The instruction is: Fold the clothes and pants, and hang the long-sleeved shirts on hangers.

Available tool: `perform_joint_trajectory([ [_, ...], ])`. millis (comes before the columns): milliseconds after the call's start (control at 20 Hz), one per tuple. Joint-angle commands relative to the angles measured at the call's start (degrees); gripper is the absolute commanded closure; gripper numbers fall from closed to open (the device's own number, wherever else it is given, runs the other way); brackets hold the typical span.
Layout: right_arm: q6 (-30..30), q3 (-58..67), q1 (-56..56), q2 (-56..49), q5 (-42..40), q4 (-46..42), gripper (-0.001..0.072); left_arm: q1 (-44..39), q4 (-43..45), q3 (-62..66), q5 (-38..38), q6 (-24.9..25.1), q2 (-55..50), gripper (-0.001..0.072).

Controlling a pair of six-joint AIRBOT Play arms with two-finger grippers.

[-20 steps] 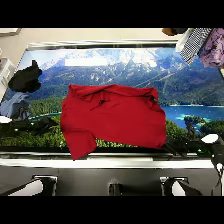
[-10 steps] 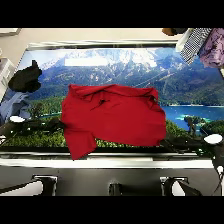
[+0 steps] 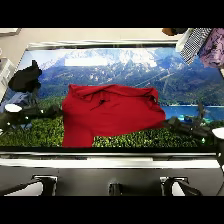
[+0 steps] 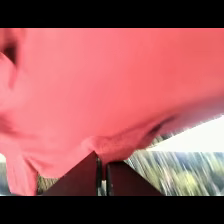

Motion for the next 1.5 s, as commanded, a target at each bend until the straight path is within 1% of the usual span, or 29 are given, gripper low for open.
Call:
perform_joint_trajectory([
  [0, 4.1, 12.6, 8.5, -1.7, -9.5, -6.0, 0.0687, -2.6, 1.6, 11.1, -0.7, -5.9, 3.5, 0.0692],
  [50, 6.5, 18.2, 11.8, -2.9, -12.2, -11.5, 0.0688, -3.3, 3.8, 15.4, -0.8, -8.3, 4.7, 0.0692],
  [150, 12.3, 30.2, 16.6, -5.4, -14.1, -23.5, 0.0688, -4.1, 9.7, 24.5, -0.9, -13.4, 7.0, 0.0692],
  [200, 15.3, 36.6, 18.1, -6.2, -15.3, -28.7, 0.0688, -4.2, 13.4, 29.1, -0.9, -17.3, 8.2, 0.0692],
  [250, 17.3, 42.3, 18.8, -6.4, -16.6, -32.2, 0.0688, -4.2, 17.0, 33.8, -0.9, -21.0, 9.6, 0.0692],
  [300, 18.7, 48.4, 19.0, -6.4, -16.8, -34.2, 0.0687, -4.2, 21.1, 38.7, -0.9, -24.8, 11.1, 0.0692],
  [350, 19.6, 54.2, 19.0, -6.4, -15.1, -35.8, 0.0687, -4.2, 25.0, 43.3, -1.2, -28.1, 13.0, 0.0692],
  [450, 20.1, 65.7, 19.0, -5.7, -8.7, -39.9, 0.0687, -4.2, 30.2, 50.2, -2.2, -32.2, 17.1, 0.0692],
  [550, 20.0, 72.8, 19.0, -3.3, -4.4, -42.1, 0.0687, -4.2, 32.7, 53.0, -2.9, -35.3, 22.1, 0.0691],
  [650, 20.0, 76.0, 19.0, 1.0, -3.1, -43.3, 0.0687, -4.2, 34.4, 53.1, -5.1, -36.8, 27.8, 0.0692],
  [800, 20.3, 76.3, 19.0, 8.2, -2.3, -44.0, 0.0687, -4.2, 40.0, 53.1, -12.8, -39.9, 34.5, 0.0691],
  [850, 20.9, 76.3, 19.0, 9.6, -1.1, -44.3, 0.0687, -4.2, 42.0, 53.1, -15.9, -40.4, 35.8, 0.0691],
  [950, 24.3, 76.3, 19.0, 10.0, 2.5, -45.2, 0.0687, -4.2, 43.1, 53.0, -20.3, -40.2, 36.6, 0.0691],
  [1000, 25.2, 76.3, 19.0, 9.0, 5.2, -45.2, 0.0687, -4.2, 43.0, 52.7, -21.3, -40.0, 36.4, 0.069],
  [1100, 27.6, 76.2, 19.0, 5.3, 11.3, -45.1, 0.0686, -4.2, 42.9, 50.1, -21.2, -38.0, 35.1, 0.0691],
  [1200, 30.7, 76.0, 19.0, -0.7, 18.4, -45.0, 0.0686, -4.2, 40.5, 45.9, -21.3, -34.4, 32.2, 0.0691],
  [1350, 31.5, 76.0, 19.0, -13.2, 28.1, -44.9, 0.0687, -4.6, 35.7, 35.7, -20.3, -31.4, 25.6, 0.069],
  [1400, 31.4, 76.0, 19.0, -17.6, 29.6, -44.9, 0.0687, -5.5, 35.5, 32.0, -18.5, -31.0, 22.8, 0.069],
  [1450, 31.4, 76.0, 19.1, -21.9, 29.6, -44.9, 0.0687, -6.9, 35.5, 28.2, -14.9, -30.7, 19.6, 0.069],
])
